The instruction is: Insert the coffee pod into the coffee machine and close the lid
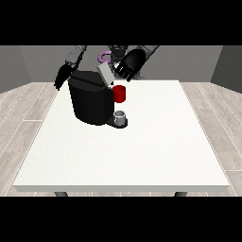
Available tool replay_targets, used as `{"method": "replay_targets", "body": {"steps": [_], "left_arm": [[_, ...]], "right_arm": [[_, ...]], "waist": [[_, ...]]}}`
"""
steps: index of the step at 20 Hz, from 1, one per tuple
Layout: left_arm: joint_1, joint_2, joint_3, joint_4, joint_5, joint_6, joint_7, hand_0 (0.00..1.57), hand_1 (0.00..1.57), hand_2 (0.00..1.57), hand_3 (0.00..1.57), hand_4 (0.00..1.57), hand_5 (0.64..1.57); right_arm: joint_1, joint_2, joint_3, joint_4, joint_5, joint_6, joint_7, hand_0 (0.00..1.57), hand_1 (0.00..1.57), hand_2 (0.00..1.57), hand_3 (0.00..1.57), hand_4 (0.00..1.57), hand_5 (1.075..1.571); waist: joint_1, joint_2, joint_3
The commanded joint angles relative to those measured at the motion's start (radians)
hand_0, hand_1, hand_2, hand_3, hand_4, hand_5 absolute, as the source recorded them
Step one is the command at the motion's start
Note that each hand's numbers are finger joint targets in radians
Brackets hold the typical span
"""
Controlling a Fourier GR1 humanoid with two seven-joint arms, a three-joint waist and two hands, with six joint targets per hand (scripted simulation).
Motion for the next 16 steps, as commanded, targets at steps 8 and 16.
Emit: {"method": "replay_targets", "body": {"steps": [8, 16], "left_arm": [[-0.017, 0.004, -0.004, 0.04, -0.021, 0.0, -0.017, 1.25, 1.25, 1.29, 1.24, 0.45, 1.571], [-0.022, -0.005, 0.007, 0.063, -0.014, -0.002, -0.046, 1.19, 1.19, 1.23, 1.19, 0.43, 1.571]], "right_arm": [[-0.032, -0.005, -0.006, 0.007, 0.01, -0.016, 0.01, 0.0, 0.0, 0.0, 0.0, 0.15, 1.571], [-0.039, 0.009, -0.006, 0.001, 0.003, -0.023, 0.023, 0.0, 0.0, 0.0, 0.0, 0.16, 1.571]], "waist": [[0.001, 0.036, 0.0], [-0.01, 0.055, 0.0]]}}
